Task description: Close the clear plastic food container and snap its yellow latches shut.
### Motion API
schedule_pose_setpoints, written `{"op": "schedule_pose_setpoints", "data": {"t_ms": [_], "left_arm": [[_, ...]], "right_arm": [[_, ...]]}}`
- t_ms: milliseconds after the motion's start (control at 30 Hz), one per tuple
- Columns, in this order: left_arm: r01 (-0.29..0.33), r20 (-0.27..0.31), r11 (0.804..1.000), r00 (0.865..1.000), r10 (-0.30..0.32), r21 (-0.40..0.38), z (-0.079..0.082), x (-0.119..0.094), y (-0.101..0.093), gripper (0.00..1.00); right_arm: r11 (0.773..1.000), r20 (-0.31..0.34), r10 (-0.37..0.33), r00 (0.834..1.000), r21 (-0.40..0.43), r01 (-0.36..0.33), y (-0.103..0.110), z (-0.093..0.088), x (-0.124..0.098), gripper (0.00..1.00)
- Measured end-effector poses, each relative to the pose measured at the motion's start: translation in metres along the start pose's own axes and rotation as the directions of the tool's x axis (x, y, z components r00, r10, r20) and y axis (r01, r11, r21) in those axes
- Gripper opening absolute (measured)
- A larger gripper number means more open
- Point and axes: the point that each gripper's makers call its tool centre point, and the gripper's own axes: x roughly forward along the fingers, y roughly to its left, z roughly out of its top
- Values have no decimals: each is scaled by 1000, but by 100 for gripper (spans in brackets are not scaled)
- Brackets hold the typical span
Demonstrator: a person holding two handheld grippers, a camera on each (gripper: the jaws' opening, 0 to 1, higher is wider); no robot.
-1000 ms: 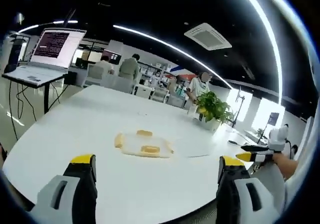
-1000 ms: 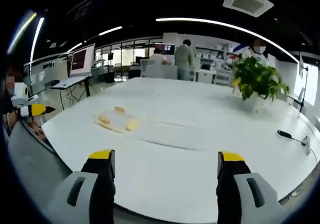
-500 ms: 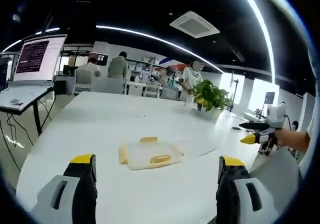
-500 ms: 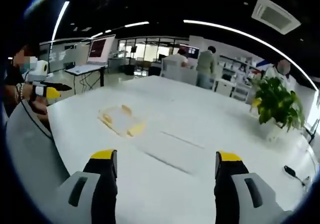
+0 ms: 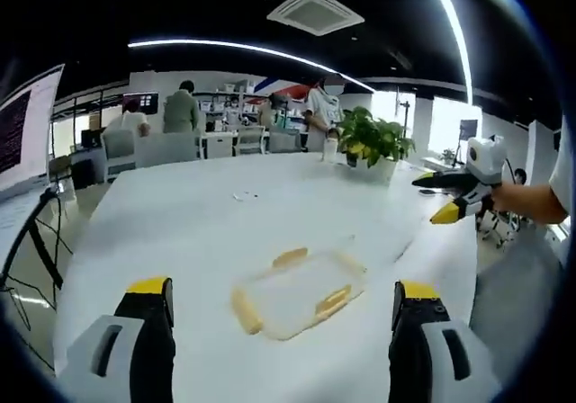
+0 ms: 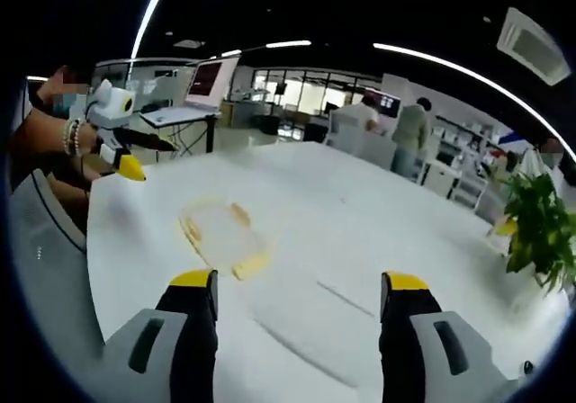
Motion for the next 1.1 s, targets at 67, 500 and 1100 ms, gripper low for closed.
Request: {"op": "schedule_pose_setpoints", "data": {"t_ms": [67,500,1100], "left_arm": [[19,-16,1000,1000,-19,1,0,8,2,99],[207,-321,901,944,-81,381,-30,55,23,97],[498,-599,626,798,-60,600,-56,86,46,93]], "right_arm": [[999,-12,27,1000,-19,-28,0,1,10,70],[959,-89,169,982,-215,-185,10,9,62,68],[827,-318,327,890,-359,-432,47,-17,109,66]]}}
